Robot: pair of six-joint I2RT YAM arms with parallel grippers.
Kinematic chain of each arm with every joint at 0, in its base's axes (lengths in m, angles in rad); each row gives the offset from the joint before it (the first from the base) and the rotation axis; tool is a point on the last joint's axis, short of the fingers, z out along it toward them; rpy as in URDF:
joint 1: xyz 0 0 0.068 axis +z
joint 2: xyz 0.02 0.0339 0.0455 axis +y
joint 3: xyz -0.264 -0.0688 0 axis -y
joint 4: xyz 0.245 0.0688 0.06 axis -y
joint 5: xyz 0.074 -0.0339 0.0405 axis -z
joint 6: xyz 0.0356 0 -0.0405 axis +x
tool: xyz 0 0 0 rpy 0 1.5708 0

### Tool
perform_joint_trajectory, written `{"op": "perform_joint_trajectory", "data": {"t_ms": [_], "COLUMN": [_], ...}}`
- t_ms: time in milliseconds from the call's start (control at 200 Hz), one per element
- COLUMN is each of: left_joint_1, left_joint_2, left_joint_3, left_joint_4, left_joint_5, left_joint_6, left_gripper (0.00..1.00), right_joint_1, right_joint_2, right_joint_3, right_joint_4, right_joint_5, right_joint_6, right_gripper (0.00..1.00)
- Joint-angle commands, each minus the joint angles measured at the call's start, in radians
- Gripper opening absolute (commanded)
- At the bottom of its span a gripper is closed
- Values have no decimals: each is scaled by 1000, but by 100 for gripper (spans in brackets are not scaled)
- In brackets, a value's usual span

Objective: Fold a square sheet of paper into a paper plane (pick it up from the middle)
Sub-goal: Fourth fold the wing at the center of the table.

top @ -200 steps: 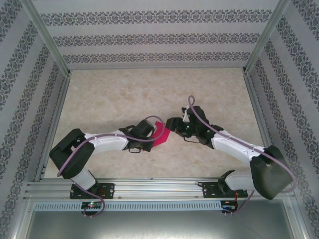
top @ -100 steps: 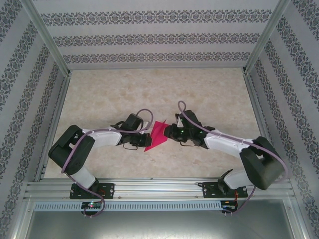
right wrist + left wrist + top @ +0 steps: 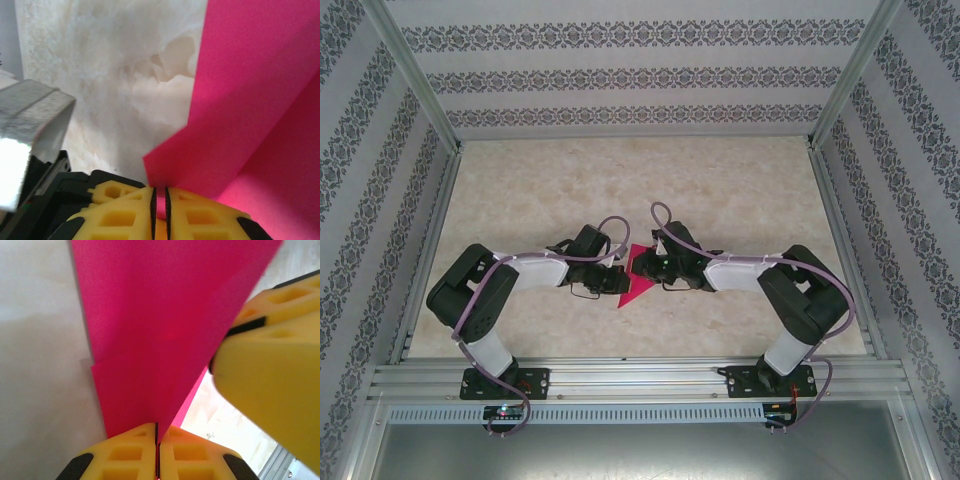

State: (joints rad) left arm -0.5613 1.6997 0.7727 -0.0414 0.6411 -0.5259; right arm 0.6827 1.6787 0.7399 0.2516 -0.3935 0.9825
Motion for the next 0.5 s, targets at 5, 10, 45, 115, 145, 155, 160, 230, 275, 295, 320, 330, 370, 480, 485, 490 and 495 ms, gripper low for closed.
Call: {"op": "perform_joint_trajectory", "data": {"t_ms": [5,10,45,115,145,155,160,230,275,295,320,330,370,480,485,490,495], "left_joint_1": [27,28,32,38,41,43,44,52,56,58,60,61,63,64,64,64,64], "left_joint_2": [22,24,26,29,32,32,32,38,44,46,50,52,63,71,71,72,72], "left_joint_3": [20,20,18,11,7,7,7,2,3,4,7,9,19,30,30,30,32], "left_joint_4": [-26,-25,-20,-10,-9,-8,-8,8,16,16,13,13,8,3,3,4,3], "left_joint_5": [52,53,61,65,68,69,70,92,111,118,127,132,152,172,173,174,175], "left_joint_6": [-20,-21,-24,-34,-38,-39,-40,-49,-52,-52,-51,-49,-44,-47,-47,-48,-48], "left_gripper": [10,10,10,10,9,10,10,10,9,9,9,9,9,9,9,9,9], "right_joint_1": [-10,-11,-14,-22,-26,-26,-26,-33,-35,-37,-39,-39,-40,-40,-40,-40,-40], "right_joint_2": [28,29,34,39,41,41,41,41,43,44,46,47,47,39,38,38,39], "right_joint_3": [17,16,14,11,6,5,4,-2,-5,-5,-5,-5,-4,-7,-8,-7,-7], "right_joint_4": [46,47,50,56,62,63,64,66,67,67,67,68,68,63,63,62,62], "right_joint_5": [8,8,10,10,11,11,11,10,8,7,3,0,-6,-2,0,-1,-1], "right_joint_6": [24,24,25,25,29,30,30,29,28,28,27,28,28,27,27,26,25], "right_gripper": [16,16,16,16,16,16,16,16,16,16,16,16,16,17,17,17,17]}}
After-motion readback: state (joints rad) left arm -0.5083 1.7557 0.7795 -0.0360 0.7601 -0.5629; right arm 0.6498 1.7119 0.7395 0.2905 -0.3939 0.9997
